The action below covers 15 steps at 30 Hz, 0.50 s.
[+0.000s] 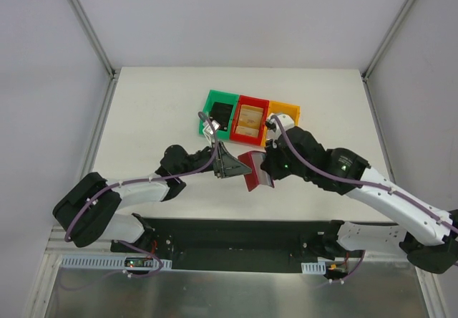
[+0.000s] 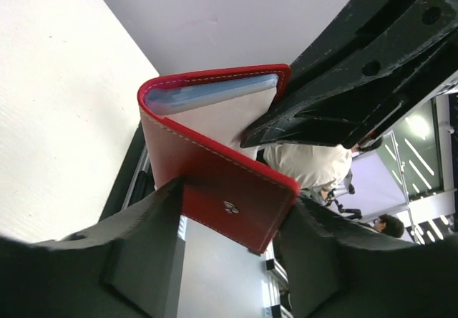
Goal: Take the credit cards out of the card holder
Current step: Open the card holder.
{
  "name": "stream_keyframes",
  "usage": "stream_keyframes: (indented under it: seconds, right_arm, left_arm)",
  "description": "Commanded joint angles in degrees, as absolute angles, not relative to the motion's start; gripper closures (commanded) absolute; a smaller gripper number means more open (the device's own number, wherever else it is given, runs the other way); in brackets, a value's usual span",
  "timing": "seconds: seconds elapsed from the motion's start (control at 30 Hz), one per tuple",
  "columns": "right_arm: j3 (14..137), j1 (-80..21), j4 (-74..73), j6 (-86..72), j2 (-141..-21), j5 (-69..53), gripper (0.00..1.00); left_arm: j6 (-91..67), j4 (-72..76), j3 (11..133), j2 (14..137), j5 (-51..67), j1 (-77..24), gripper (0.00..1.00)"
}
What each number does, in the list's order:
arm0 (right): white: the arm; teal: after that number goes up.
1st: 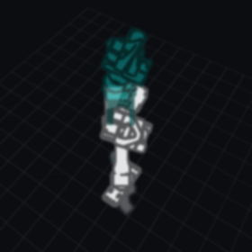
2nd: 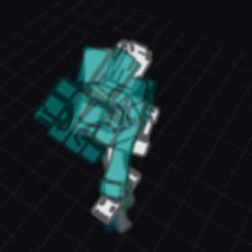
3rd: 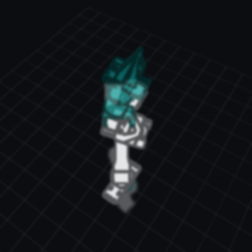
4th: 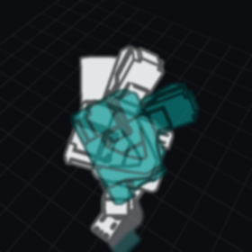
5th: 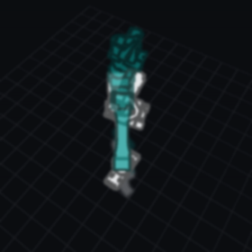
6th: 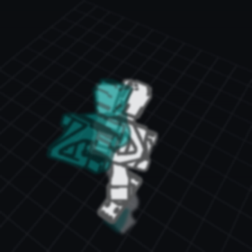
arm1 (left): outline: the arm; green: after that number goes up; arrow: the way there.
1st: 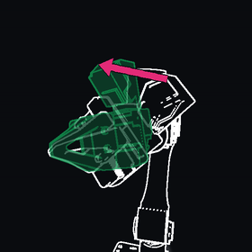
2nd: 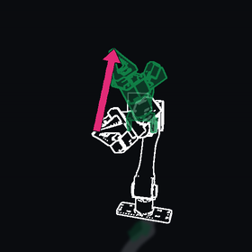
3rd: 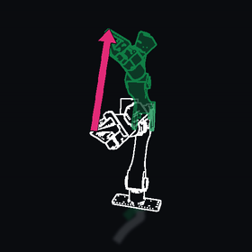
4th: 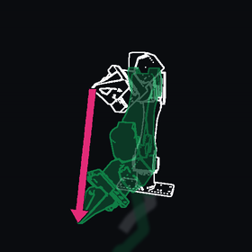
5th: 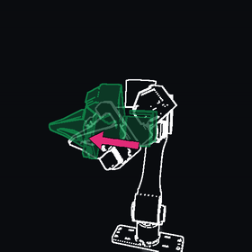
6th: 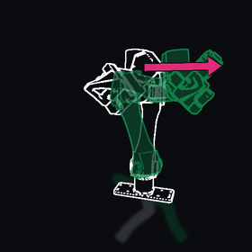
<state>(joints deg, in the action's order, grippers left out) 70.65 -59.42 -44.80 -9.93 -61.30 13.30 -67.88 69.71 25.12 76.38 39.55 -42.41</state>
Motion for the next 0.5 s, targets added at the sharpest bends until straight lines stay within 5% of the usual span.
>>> stream_keyframes:
  seconds: [0.0,0.23,0.47]
  right_arm:
    - [69.09,-59.85,-38.85,-11.34,-57.40,9.94,1.00]
    - [65.57,-59.68,-35.34,-12.57,-53.97,5.36,0.98]
    - [65.04,-59.33,-34.02,-13.18,-50.89,2.73,0.67]
  left_arm:
    - [-64.07,68.21,27.07,75.32,39.64,-42.80,0.54]
    - [-63.63,68.20,27.25,74.27,41.04,-42.72,0.89]
    - [-63.37,69.08,26.02,72.25,42.36,-42.80,1.00]
